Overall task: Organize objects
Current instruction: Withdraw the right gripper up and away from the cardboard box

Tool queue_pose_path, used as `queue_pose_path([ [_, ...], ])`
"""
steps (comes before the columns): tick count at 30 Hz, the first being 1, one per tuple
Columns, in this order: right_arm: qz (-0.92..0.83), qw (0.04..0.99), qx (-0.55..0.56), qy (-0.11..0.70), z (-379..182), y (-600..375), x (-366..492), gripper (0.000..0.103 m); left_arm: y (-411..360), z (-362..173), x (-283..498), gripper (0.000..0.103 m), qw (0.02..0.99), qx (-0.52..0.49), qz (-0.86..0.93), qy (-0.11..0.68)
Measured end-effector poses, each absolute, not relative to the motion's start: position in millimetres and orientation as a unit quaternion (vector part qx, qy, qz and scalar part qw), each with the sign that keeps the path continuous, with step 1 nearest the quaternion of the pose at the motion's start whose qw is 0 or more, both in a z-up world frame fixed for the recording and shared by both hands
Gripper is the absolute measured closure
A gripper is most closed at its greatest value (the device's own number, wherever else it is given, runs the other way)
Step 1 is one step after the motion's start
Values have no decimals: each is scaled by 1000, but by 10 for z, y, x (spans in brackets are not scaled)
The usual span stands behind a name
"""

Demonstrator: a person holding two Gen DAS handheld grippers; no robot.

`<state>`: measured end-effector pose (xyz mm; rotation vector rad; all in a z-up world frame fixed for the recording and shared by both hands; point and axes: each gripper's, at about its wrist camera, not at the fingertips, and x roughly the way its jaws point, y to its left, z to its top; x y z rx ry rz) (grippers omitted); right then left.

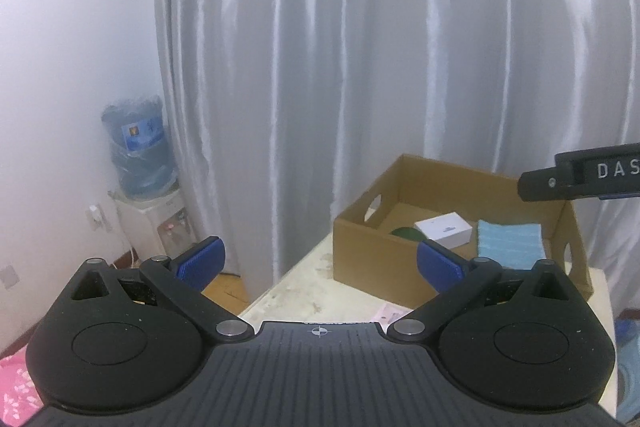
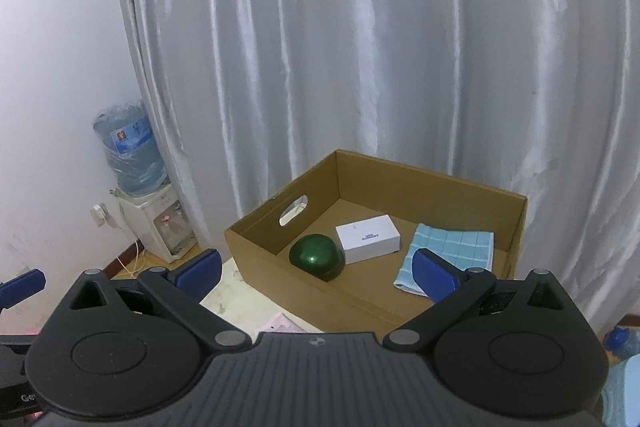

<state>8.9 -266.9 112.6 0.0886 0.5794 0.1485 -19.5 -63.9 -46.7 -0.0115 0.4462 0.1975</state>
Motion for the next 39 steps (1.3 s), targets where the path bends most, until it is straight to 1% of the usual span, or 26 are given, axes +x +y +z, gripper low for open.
queue_pose_path([
  [10, 78, 956, 25, 282, 1184, -2527, 83, 0, -565, -424, -277, 0, 972, -11, 86, 219],
  [23, 74, 959, 9, 273, 1196, -2484, 40, 0, -526, -374, -374, 0, 970, -43, 69, 230],
  [35, 62, 966, -15, 252, 1239, -2486, -72, 0, -586, -355, -426, 0, 968, -23, 76, 236],
  [39, 63, 967, -19, 246, 1253, -2489, -100, 0, -564, -346, -448, 0, 968, -34, 69, 239],
])
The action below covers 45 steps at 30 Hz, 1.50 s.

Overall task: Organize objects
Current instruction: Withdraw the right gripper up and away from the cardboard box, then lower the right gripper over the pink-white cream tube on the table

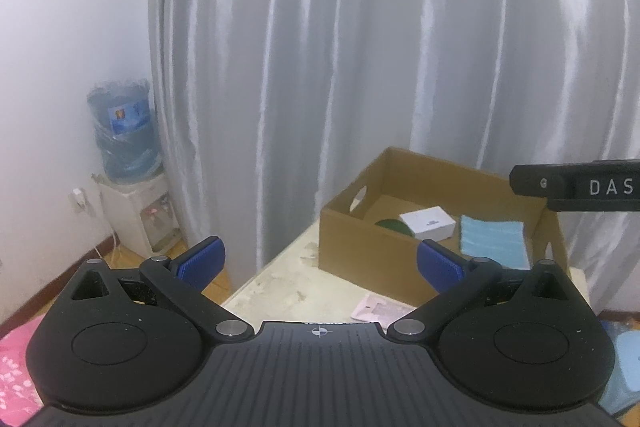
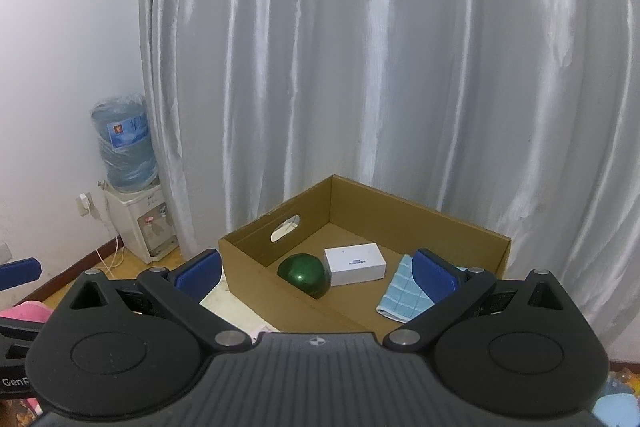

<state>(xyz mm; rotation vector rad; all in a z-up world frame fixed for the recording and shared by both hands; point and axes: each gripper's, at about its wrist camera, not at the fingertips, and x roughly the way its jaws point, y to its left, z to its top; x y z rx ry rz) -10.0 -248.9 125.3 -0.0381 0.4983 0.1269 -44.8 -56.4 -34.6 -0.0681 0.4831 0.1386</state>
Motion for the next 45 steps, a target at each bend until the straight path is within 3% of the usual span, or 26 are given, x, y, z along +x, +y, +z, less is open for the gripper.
queue_pose_path([
  [23, 73, 973, -43, 217, 1372, -2562, -257, 0, -518, -310, -560, 0, 967, -76, 41, 240],
  [33, 59, 972, -41, 225, 1438, -3053, -537, 0, -758, -303, -479, 0, 965, -77, -6, 251],
  [45, 169, 936, 45, 307, 956, -2978, -139, 0, -566, -629, -274, 0, 948, -87, 23, 305],
])
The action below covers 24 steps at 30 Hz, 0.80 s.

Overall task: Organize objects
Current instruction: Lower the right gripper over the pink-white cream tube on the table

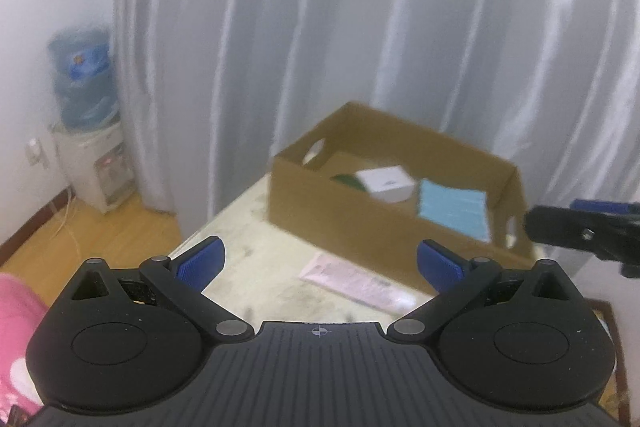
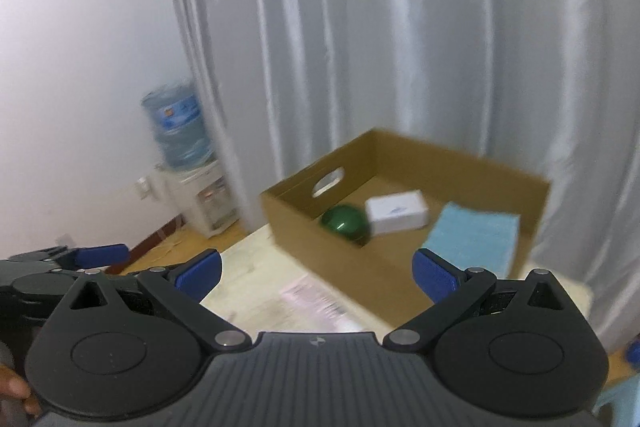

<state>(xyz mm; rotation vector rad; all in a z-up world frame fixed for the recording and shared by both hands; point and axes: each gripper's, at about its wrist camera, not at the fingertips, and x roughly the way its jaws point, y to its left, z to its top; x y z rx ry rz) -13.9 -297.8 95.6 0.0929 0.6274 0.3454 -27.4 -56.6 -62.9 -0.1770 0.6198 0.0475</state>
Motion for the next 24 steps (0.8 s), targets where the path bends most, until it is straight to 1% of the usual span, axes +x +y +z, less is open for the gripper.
queue_pose_path([
  [5, 182, 928, 57, 320, 737, -2846, 21, 0, -220, -827, -94, 0, 935, -112, 65, 330],
  [14, 200, 909, 22, 364, 114, -2497, 355, 0, 61, -1043, 312, 1, 917, -133, 94, 365],
  [19, 206, 900, -16, 383, -195, -2291, 605, 8, 15, -1191, 518, 1, 908, -136, 82, 387],
  [21, 209, 895, -20, 394, -307, -2243, 698, 16, -26, -1248, 596, 1, 906, -133, 73, 395],
  [24, 205, 890, -25, 407, -455, -2197, 821, 23, -68, -1317, 710, 1, 904, -127, 68, 404],
])
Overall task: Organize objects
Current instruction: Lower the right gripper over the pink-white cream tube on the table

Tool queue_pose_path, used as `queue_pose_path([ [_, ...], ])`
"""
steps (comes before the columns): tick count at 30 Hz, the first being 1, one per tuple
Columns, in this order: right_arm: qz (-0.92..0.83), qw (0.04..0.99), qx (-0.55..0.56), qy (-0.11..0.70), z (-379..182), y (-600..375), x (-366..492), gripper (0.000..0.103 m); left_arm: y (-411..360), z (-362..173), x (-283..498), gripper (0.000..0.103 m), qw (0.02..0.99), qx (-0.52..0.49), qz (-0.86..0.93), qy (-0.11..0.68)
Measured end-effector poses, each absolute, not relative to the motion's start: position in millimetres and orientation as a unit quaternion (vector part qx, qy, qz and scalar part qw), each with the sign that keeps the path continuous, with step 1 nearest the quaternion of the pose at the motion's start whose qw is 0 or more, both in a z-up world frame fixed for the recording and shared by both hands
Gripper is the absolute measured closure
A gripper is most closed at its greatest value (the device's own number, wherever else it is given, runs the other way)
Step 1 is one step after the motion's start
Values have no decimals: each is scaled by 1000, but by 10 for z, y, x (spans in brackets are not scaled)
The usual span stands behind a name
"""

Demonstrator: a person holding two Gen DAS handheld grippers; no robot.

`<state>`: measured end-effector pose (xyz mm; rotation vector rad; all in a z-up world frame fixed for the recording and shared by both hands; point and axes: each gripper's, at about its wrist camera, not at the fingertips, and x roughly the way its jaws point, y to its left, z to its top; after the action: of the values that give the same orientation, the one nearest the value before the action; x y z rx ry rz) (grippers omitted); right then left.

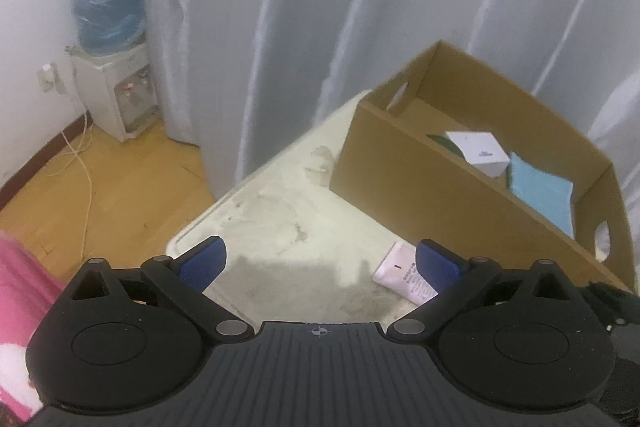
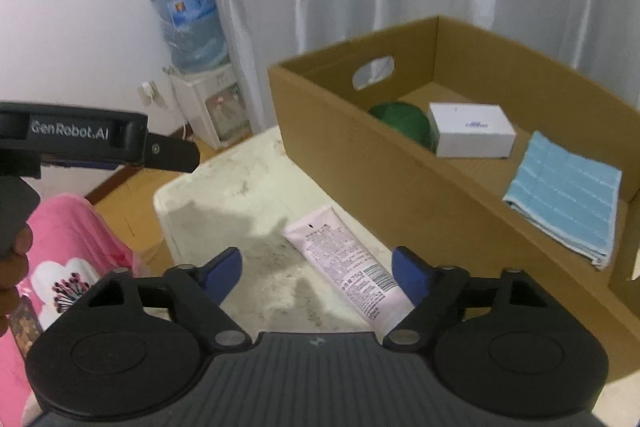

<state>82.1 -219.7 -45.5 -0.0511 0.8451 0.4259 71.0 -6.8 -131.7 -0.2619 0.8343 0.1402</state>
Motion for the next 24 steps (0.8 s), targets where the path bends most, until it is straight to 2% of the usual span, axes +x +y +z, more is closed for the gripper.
queue_pose_path([
  [6, 187, 884, -37, 427, -657, -2168, 989, 36, -84, -1397, 867, 5, 899, -126, 62, 415],
  [17, 166, 874, -34, 455, -888, -2207, 1139, 38, -74, -1549, 1000, 7, 889, -139, 56, 432],
  [19, 173, 870, -25, 462, -903, -2205, 1156, 43, -64, -1564, 999, 7, 888, -142, 56, 434],
  [22, 188, 860, -7, 474, -931, -2198, 1177, 58, -39, -1572, 979, 7, 886, -146, 58, 435],
  [24, 197, 855, 4, 479, -955, -2190, 1166, 59, -21, -1567, 957, 7, 886, -148, 62, 434],
])
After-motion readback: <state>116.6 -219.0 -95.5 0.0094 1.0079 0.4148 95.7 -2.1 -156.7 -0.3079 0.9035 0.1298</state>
